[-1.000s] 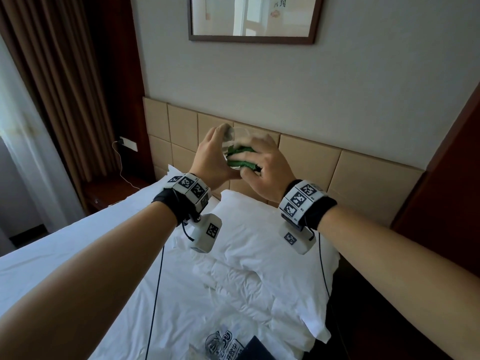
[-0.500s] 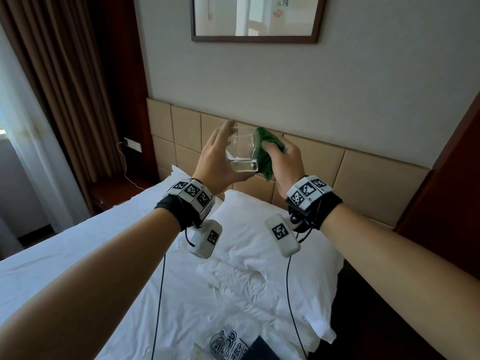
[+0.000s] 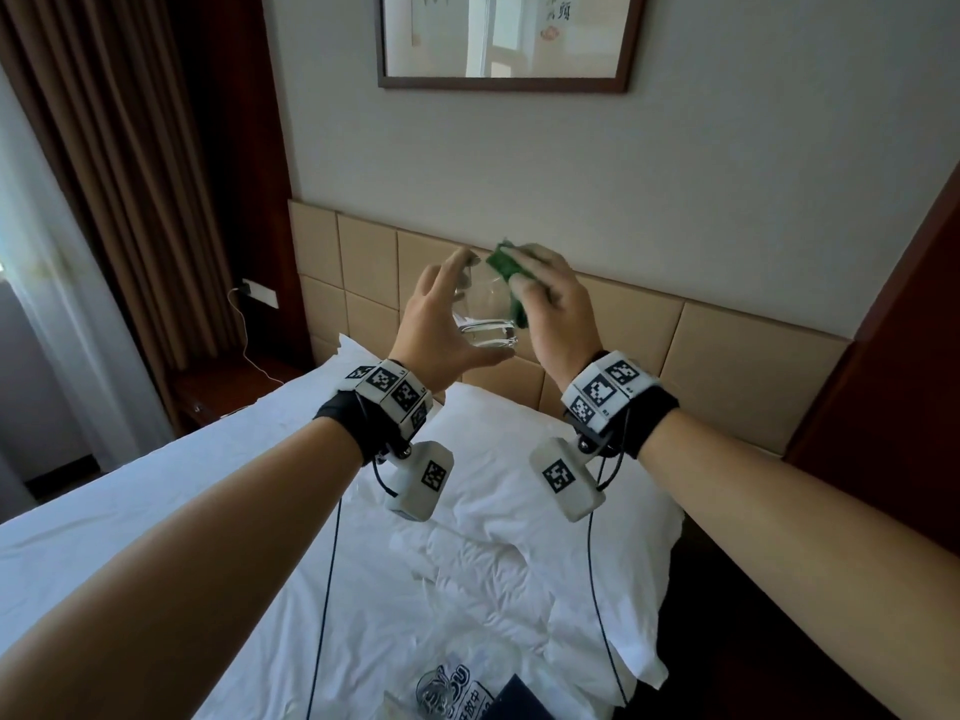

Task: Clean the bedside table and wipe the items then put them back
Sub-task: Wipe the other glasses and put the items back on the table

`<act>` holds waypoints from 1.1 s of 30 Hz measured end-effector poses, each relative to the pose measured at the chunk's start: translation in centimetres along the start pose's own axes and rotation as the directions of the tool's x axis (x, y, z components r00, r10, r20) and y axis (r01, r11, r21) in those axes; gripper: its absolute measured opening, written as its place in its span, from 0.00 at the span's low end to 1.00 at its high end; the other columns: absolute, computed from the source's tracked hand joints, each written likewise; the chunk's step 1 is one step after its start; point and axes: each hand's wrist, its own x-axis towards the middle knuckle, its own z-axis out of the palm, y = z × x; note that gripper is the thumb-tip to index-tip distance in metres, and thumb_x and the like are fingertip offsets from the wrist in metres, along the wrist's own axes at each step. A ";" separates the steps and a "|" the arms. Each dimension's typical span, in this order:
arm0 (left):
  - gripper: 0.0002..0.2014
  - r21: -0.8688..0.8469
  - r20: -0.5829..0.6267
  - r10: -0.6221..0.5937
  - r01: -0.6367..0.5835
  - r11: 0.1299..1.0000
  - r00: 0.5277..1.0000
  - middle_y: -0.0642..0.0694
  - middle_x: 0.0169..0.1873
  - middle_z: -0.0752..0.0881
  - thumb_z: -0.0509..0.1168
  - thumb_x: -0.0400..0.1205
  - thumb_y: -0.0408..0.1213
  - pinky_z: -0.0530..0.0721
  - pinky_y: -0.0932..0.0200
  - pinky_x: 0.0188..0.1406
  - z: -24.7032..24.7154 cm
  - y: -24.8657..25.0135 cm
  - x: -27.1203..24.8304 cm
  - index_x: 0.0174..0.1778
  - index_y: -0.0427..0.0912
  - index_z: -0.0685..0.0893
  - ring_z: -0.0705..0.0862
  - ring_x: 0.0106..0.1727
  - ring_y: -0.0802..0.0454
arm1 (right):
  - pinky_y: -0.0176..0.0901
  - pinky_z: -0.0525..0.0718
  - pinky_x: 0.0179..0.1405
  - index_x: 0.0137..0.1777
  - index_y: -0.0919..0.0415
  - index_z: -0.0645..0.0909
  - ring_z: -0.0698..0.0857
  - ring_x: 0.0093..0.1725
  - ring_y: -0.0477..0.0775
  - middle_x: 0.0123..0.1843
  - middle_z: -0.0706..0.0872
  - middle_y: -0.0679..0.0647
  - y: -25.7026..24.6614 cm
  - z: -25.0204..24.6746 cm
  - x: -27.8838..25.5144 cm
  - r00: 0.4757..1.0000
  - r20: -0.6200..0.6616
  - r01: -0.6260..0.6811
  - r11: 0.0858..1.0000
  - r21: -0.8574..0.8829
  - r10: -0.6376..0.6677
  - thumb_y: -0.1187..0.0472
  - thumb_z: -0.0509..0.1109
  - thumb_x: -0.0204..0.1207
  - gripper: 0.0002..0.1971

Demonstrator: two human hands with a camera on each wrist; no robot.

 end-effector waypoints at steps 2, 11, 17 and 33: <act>0.54 0.014 0.001 0.001 -0.001 1.000 1.000 0.48 0.64 0.76 0.86 0.58 0.45 0.76 0.65 0.66 0.0 -0.2 0.2 0.79 0.44 0.66 0.77 0.61 0.58 | 0.35 0.75 0.69 0.66 0.63 0.84 0.78 0.66 0.44 0.68 0.80 0.52 -0.1 0.1 -0.4 0.977 0.072 0.210 0.964 -0.165 -0.200 0.66 0.65 0.80 0.16; 0.52 0.074 0.028 0.021 -0.023 0.997 0.999 0.45 0.63 0.76 0.85 0.58 0.45 0.74 0.69 0.61 -0.5 -0.7 0.4 0.78 0.43 0.67 0.76 0.61 0.55 | 0.45 0.76 0.72 0.67 0.63 0.84 0.77 0.70 0.49 0.70 0.81 0.54 1.5 0.1 -0.9 0.893 0.195 0.449 0.837 -0.312 -0.406 0.70 0.67 0.78 0.18; 0.57 0.153 0.071 0.041 -0.052 0.987 0.997 0.45 0.62 0.76 0.86 0.58 0.47 0.78 0.60 0.65 -0.3 -0.4 0.1 0.81 0.39 0.63 0.76 0.60 0.54 | 0.34 0.74 0.71 0.68 0.63 0.83 0.77 0.69 0.46 0.70 0.81 0.54 0.7 0.7 0.1 0.927 0.105 0.373 0.855 -0.359 -0.360 0.68 0.65 0.80 0.18; 0.50 -0.022 -0.036 -0.019 0.019 1.000 0.999 0.49 0.63 0.76 0.87 0.57 0.46 0.81 0.54 0.66 -0.9 -0.7 -0.1 0.72 0.40 0.70 0.78 0.62 0.53 | 0.28 0.77 0.64 0.71 0.59 0.81 0.79 0.63 0.31 0.68 0.82 0.48 0.8 0.3 -1.3 0.996 0.073 0.052 0.994 -0.095 -0.045 0.66 0.64 0.83 0.17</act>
